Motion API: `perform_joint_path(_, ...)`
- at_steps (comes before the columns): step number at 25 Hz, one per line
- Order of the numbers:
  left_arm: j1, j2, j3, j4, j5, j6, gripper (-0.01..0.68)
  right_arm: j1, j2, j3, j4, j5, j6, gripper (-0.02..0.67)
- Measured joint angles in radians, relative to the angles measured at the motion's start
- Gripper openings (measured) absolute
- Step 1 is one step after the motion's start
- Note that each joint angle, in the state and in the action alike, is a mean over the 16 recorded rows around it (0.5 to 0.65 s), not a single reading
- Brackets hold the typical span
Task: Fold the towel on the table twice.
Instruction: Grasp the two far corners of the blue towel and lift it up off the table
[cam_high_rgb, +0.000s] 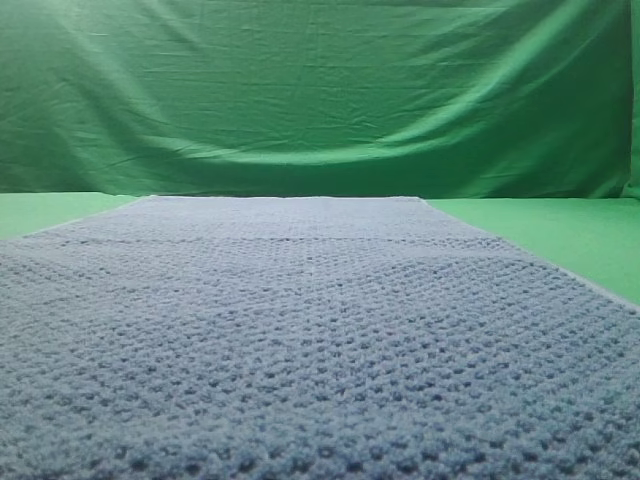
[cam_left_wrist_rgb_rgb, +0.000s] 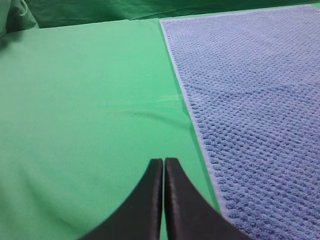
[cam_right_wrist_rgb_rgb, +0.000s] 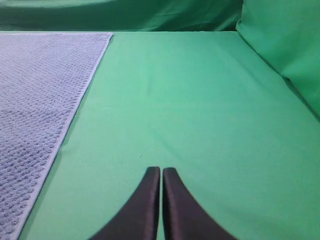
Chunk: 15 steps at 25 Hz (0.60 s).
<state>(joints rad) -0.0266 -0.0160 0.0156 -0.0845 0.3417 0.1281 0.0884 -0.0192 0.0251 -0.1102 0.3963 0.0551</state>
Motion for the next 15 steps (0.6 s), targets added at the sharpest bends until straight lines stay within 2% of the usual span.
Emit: perform_joint_path(15, 0.000, 0.000, 0.000, 0.000, 0.000, 0.000, 0.000, 0.000, 0.000, 0.000, 0.000, 0.000, 0.000, 0.000)
